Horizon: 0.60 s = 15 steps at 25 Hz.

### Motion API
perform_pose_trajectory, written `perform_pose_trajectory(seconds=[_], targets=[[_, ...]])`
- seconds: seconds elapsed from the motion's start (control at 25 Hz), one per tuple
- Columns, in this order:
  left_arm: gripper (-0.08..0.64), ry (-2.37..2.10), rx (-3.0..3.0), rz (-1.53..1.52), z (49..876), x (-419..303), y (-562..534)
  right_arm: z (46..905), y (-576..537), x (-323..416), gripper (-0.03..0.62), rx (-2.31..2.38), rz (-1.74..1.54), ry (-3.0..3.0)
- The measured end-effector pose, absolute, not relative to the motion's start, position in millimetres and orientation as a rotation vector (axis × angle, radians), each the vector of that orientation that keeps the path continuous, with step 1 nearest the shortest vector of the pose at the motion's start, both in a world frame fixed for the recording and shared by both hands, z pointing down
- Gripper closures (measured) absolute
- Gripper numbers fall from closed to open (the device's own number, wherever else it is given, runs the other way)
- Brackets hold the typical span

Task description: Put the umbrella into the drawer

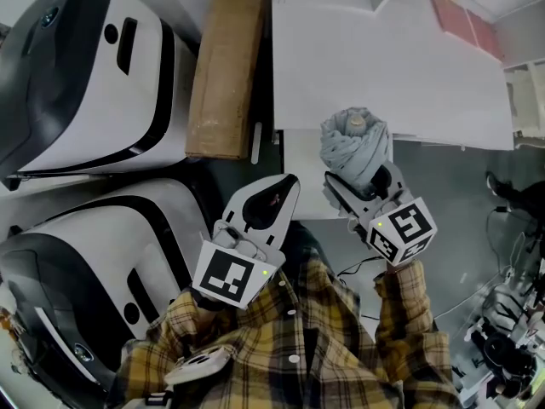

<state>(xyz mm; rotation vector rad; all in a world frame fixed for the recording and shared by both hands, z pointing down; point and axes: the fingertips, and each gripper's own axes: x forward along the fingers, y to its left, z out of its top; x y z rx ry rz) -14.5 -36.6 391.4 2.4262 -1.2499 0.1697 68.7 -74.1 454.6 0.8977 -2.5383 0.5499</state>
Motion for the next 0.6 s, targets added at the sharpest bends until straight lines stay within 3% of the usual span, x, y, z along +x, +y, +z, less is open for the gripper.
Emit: perform_pose_trajectory(seconds=[0.6], targets=[[0.534, -1.242, 2.380, 0.222, 424, -11, -35, 526, -62, 67, 0.285, 0.623, 0.374, -2.417]])
